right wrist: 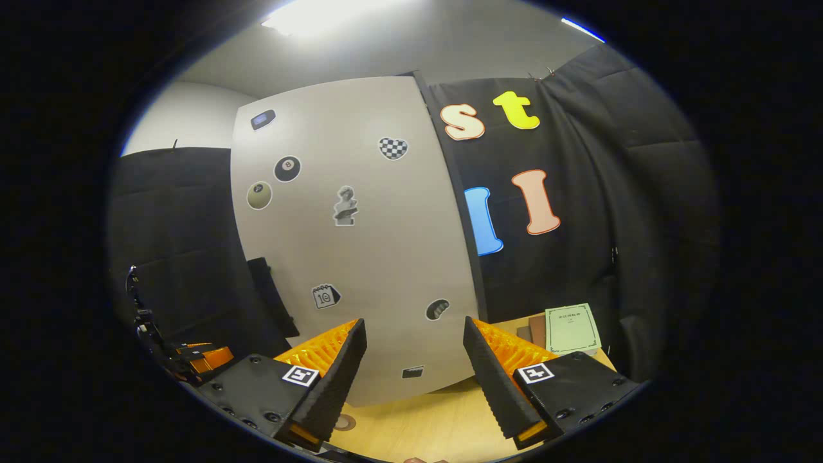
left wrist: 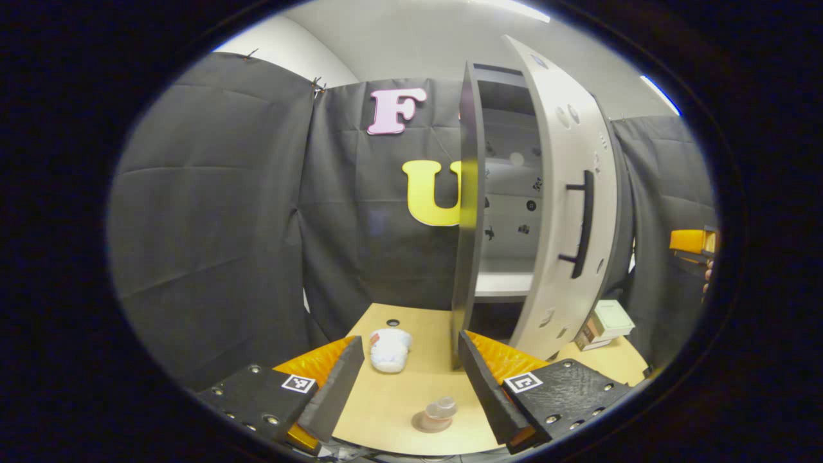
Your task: Open the cabinet door with the right hand, grasp the bottle in the cabinet with the left hand and place it on the coaster, then close the cabinet door with the right hand.
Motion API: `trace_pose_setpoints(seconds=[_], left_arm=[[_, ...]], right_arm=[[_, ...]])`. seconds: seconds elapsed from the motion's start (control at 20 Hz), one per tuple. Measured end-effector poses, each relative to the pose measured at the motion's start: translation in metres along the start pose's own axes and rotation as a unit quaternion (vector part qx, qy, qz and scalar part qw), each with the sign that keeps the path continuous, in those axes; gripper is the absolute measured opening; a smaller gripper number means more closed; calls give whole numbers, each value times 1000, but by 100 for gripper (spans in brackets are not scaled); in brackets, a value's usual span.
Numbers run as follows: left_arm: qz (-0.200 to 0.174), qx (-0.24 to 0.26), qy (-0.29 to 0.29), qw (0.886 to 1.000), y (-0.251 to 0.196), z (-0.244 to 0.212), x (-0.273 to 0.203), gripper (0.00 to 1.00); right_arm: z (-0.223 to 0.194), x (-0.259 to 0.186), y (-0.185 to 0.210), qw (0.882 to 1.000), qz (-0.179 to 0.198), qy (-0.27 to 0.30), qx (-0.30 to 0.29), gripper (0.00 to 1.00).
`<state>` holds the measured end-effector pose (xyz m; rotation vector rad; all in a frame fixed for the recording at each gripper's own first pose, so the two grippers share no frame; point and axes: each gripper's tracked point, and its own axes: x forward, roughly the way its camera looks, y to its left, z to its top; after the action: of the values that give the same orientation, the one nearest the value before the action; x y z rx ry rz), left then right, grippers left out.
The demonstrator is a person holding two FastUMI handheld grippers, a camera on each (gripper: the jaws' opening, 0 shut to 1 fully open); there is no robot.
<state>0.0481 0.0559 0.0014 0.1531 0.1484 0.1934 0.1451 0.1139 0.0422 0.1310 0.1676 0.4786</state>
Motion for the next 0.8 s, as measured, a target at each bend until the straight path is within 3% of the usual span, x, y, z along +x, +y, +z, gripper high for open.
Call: trace_pose_setpoints(seconds=[0.15, 0.4, 0.55, 0.8], left_arm=[[-3, -11, -17, 1000, -41, 12, -13, 89], [-36, -22, -64, 997, -98, 48, -27, 89], [-47, -40, -73, 995, -116, 56, -30, 89], [-40, -19, -72, 996, -128, 65, -40, 90]], right_arm=[[-2, -1, -23, 1000, 26, 12, 6, 96], [0, -12, -73, 999, 33, 16, -3, 98], [1, -16, -101, 1000, 21, 23, 6, 98], [4, -23, -130, 1000, -17, 8, -2, 98]])
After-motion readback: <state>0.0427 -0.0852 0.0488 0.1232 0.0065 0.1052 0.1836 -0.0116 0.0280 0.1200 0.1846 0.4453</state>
